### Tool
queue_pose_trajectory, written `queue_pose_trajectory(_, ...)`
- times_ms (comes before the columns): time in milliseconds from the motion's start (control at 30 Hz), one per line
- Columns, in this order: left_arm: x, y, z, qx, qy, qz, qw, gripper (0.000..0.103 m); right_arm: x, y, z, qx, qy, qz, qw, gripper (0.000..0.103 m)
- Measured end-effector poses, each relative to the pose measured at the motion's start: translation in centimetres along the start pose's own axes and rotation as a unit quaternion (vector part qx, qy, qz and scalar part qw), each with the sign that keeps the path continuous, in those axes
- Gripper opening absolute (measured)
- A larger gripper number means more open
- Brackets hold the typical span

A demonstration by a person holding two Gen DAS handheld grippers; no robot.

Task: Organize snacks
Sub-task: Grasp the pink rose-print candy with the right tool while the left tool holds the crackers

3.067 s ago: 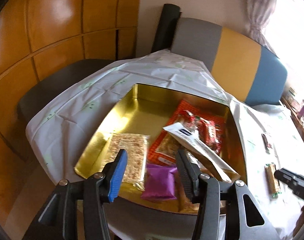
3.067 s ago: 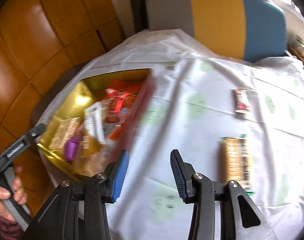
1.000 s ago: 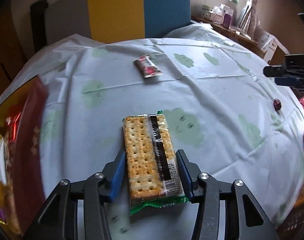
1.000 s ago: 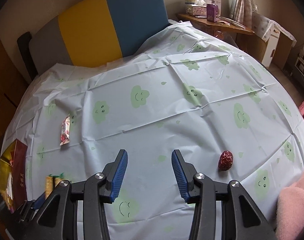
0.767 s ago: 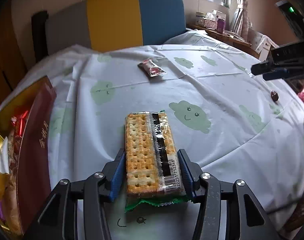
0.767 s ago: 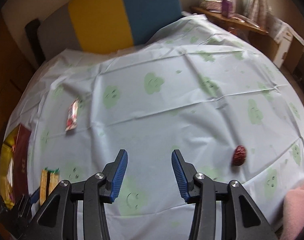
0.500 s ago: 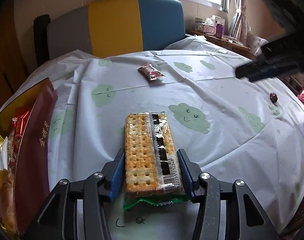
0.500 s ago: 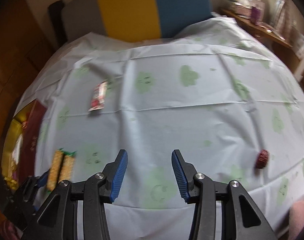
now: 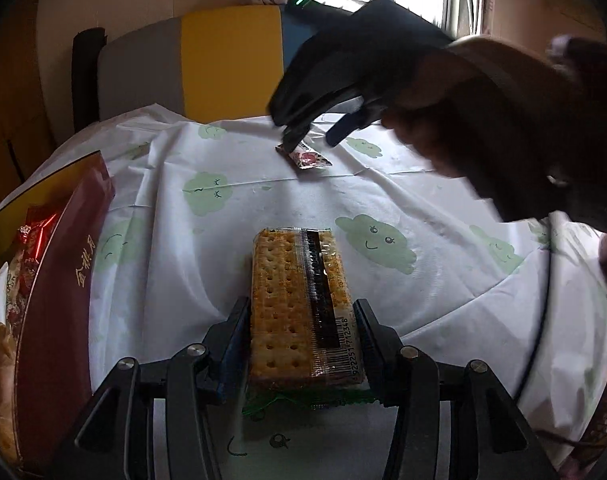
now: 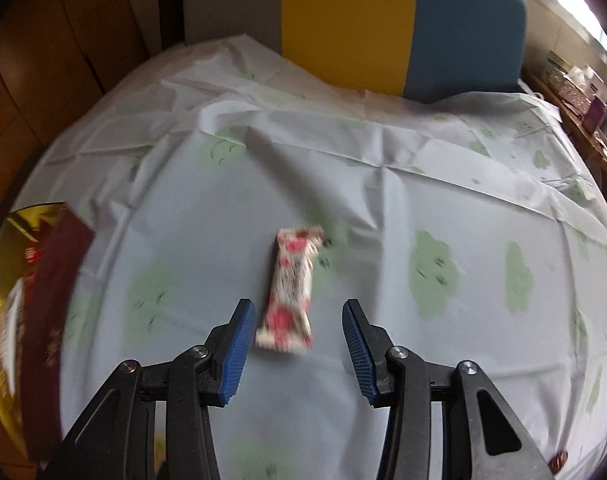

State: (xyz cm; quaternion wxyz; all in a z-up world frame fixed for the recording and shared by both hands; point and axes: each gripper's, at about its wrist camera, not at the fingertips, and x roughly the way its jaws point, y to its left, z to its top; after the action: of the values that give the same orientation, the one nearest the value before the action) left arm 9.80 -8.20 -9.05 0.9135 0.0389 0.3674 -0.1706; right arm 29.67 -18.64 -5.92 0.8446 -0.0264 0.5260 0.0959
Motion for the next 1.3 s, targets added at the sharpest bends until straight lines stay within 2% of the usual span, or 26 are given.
queue_pose_trajectory(67,0.0,0.0,0.0,-0.002,-0.001,-0.002,1.0000,0.051,1.7,0.4,0.8,-0.004,0.013,-0.006,1.000,0.046)
queue_pose_trajectory(133,0.1,0.0,0.0,-0.003,-0.002,-0.003,1.0000,0.051,3.2,0.7,1.1,-0.007,0.026,-0.015,1.000,0.028)
queue_pose_trajectory(167,0.1,0.0,0.0,-0.004,-0.002,-0.004,1.0000,0.051,3.1,1.0,1.2,-0.014,0.017,-0.016,1.000,0.019)
queue_pose_trajectory(267,0.1,0.0,0.0,-0.005,-0.003,-0.004,1.0000,0.051,2.4,1.3,0.6,-0.027,0.028,-0.022,0.999,0.019)
queue_pose_trajectory(367,0.2,0.2,-0.1,-0.006,-0.003,-0.005,1.0000,0.051,0.6,1.1,-1.5,-0.050,0.037,-0.024,0.998,0.019)
queue_pose_trajectory(567,0.2,0.3,-0.1,-0.006,-0.003,-0.006,1.0000,0.051,-3.4,-2.0,-9.1,-0.028,0.087,0.007,0.996,0.019)
queue_pose_trajectory(700,0.3,0.2,0.0,-0.004,0.001,-0.004,1.0000,0.051,-4.1,-3.4,-13.0,-0.018,0.101,-0.006,0.995,0.019)
queue_pose_trajectory(733,0.3,0.1,0.1,-0.002,0.004,-0.002,1.0000,0.051,-4.4,-3.8,-13.6,-0.010,0.091,-0.001,0.996,0.019)
queue_pose_trajectory(933,0.7,-0.2,1.1,0.006,0.038,0.010,0.9992,0.049,-4.1,-4.1,-13.7,-0.003,0.095,0.004,0.995,0.022)
queue_pose_trajectory(1067,0.5,0.1,1.7,-0.012,0.063,-0.004,0.9980,0.048,-3.7,-4.5,-13.3,-0.010,0.098,0.003,0.995,0.021)
queue_pose_trajectory(1233,-0.4,0.5,1.6,-0.035,0.078,-0.009,0.9963,0.048,-3.2,-4.0,-13.3,-0.019,0.097,0.001,0.995,0.021)
queue_pose_trajectory(1300,-1.2,0.3,1.4,-0.033,0.071,-0.006,0.9969,0.048,-3.3,-3.7,-13.4,-0.026,0.096,-0.003,0.995,0.021)
